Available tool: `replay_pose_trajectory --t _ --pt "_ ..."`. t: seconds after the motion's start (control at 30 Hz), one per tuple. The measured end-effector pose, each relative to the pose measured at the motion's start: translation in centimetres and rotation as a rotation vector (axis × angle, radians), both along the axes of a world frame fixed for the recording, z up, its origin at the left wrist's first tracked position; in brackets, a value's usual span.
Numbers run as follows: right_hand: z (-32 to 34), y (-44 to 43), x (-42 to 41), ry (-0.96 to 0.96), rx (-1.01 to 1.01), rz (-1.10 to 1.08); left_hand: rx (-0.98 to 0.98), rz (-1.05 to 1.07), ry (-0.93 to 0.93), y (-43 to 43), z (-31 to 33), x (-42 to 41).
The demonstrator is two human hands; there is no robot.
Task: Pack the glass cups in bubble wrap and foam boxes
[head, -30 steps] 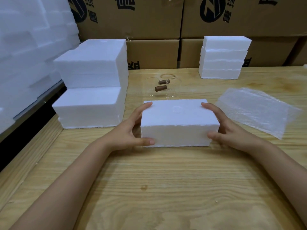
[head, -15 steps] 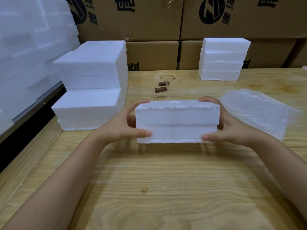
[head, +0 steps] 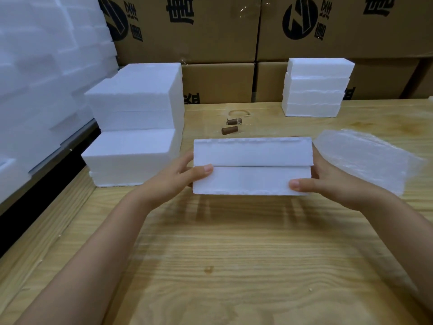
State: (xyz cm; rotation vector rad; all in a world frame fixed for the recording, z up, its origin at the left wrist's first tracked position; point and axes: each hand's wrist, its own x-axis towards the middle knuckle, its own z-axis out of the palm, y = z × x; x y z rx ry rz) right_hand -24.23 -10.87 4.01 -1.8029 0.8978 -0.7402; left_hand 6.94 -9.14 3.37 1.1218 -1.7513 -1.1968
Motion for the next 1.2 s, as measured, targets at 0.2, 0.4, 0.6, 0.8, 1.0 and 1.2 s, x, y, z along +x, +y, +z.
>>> replay_pose_trajectory --t 0.2,0.4,0.6,0.8,1.0,1.2 --pt "2.2 -0.6 4.0 0.020 -0.322 -0.046 -0.226 0.227 0.080 0.7 1.0 2.3" --pt "4.8 -3.3 12.5 0.033 -0.461 0.079 -0.499 0.449 0.194 1.1 2.3 8.5" --pt "3.6 -6.1 18.8 0.047 -0.379 0.119 -0.482 0.550 0.155 0.7 1.2 13.2" --pt "2.1 -7.5 20.8 0.047 -0.336 0.075 -0.469 0.540 0.141 -0.7 0.9 15.9" --pt "2.3 -8.6 22.4 0.123 -0.311 0.074 -0.481 0.518 0.176 -2.4 0.6 17.0" --pt "2.4 -7.8 22.2 0.174 -0.309 0.053 -0.454 0.587 0.153 -2.8 0.5 17.2"
